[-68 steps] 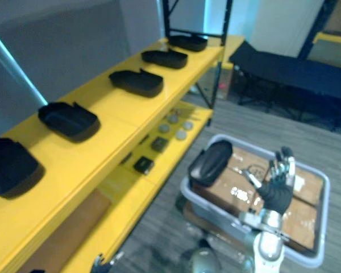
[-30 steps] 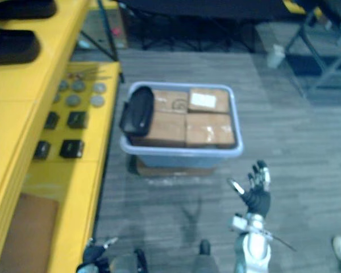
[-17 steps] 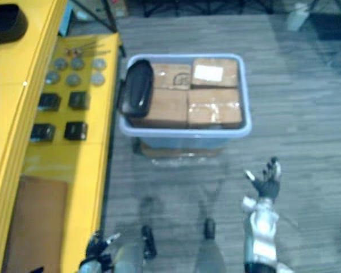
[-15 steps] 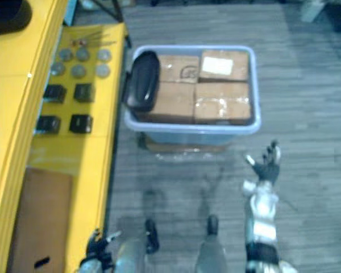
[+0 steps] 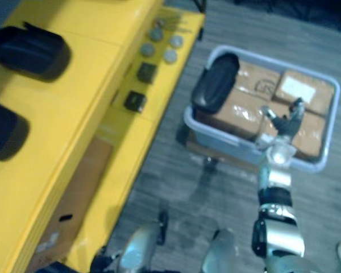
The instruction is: Walk over and take plastic housings, then place them on the shelf
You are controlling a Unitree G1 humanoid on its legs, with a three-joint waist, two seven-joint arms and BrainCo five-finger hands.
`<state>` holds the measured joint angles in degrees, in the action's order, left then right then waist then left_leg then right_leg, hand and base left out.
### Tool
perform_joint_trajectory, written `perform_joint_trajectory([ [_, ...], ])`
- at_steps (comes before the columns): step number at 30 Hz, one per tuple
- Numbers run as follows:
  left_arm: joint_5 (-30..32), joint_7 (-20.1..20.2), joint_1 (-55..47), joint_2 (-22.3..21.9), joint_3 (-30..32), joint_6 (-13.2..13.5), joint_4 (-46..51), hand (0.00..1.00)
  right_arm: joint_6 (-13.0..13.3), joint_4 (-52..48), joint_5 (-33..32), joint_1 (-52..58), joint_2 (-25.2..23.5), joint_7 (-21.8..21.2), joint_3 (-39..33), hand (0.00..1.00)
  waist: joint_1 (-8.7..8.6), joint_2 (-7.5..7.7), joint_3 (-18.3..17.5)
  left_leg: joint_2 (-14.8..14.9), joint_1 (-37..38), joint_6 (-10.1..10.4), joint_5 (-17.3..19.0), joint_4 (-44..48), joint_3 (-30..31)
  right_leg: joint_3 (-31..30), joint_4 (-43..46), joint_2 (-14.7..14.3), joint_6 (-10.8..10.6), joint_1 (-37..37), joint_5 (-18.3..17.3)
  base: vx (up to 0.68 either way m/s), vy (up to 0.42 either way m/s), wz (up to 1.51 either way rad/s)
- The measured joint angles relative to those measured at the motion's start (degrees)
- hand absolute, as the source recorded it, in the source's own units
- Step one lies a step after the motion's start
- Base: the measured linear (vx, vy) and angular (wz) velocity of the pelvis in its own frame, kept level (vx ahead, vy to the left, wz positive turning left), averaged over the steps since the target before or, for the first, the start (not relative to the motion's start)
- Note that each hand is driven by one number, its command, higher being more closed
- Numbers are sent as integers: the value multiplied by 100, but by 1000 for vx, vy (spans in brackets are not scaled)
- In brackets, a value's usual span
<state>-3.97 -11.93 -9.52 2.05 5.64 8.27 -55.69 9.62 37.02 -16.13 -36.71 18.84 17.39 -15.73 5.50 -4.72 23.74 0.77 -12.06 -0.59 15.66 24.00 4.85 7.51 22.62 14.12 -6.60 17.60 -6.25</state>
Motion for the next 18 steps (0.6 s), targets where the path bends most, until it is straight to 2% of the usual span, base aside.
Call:
perform_joint_trajectory([
  [1, 0, 0, -2, -14, 0, -9, -3, 0, -12, 0, 0, 17, 0, -2, -1, 0, 0, -11, -1, -2, 2, 30, 22, 5, 55, -41, -296, -34, -90, 62, 57, 145, -117, 41],
  [2, -8, -5, -2, -8, 1, -18, -5, 0, -34, -1, 9, 117, 0, 4, -35, 0, -52, -16, -4, -29, 39, 94, 54, 20, 204, -213, -814, -83, -297, 113, 193, 182, -184, 72],
  [3, -35, -10, 0, -1, 6, -16, -2, 0, -83, -25, 9, 225, 0, 24, -140, 0, -139, -12, -6, -95, 83, 196, 111, 63, 414, -448, -950, -89, -402, 146, 292, 196, -227, 92],
  [4, -60, -11, 0, 9, 13, -15, -2, 0, -98, -62, 8, 293, 1, 34, -183, 0, -189, -1, -9, -144, 116, 243, 138, 77, 521, -511, -913, -69, -366, 149, 372, 252, -404, 119],
  [5, -163, -11, -8, 65, 22, 18, 20, 0, -128, -221, 21, 462, -23, 67, -260, 0, -264, 102, -58, -268, 155, 374, 213, 87, 727, -485, -819, 28, -303, 152, 787, 226, -467, 117],
  [6, -260, -38, 36, -20, 35, 35, 55, 0, -147, -430, 135, 487, 8, 157, -278, 0, -313, -111, -118, -112, -17, 552, 267, 163, 964, -258, -412, -71, -272, 351, 812, 217, -469, 103],
  [7, -289, -50, 27, -59, 34, 58, 60, 0, -148, -562, 219, 514, -1, 225, -278, 0, -310, -189, -167, -11, -114, 613, 234, 143, 1003, -159, -381, -130, -180, 410, 735, 156, -352, 72],
  [8, -289, -49, 44, -86, 28, 79, 70, 0, -169, -785, 356, 524, -32, 283, -332, 0, -336, -257, -175, 146, -223, 781, 93, -8, 1005, 59, -378, -176, -69, 461, 665, 120, -247, 52],
  [9, -295, -63, 58, -85, 28, 89, 72, 0, -197, -911, 375, 574, -58, 331, -416, 0, -364, -273, -169, 195, -233, 812, -35, -112, 917, 159, -370, -172, -26, 456, 639, 118, -280, 73],
  [10, -295, -103, 60, -77, 26, 111, 81, 0, -240, -1218, 424, 761, -134, 552, -681, 0, -398, -296, -184, 284, -222, 800, -293, -324, 503, 365, -345, -107, 45, 409, 592, 66, -195, 72],
  [12, -271, -159, 45, -78, -21, 113, 97, 0, -286, -1523, 666, 924, -214, 948, -1028, 0, -452, -295, -183, 410, -113, 709, -557, -759, -300, 566, -310, -22, 81, 352, 561, 49, -153, 65],
  [13, -219, -162, 42, -74, -25, 104, 102, 0, -316, -1552, 784, 888, -206, 1116, -1136, 0, -452, -298, -185, 428, -58, 714, -592, -1039, -399, 582, -319, -19, 80, 423, 560, 17, -64, 30],
  [18, -159, -156, 42, -31, -91, 96, 137, 0, -354, -1318, 785, 687, -226, 1278, -1228, 0, -409, -255, -157, 300, -83, 686, -770, -1346, -528, 531, -661, 50, -9, 468, 699, -20, 24, 0],
])
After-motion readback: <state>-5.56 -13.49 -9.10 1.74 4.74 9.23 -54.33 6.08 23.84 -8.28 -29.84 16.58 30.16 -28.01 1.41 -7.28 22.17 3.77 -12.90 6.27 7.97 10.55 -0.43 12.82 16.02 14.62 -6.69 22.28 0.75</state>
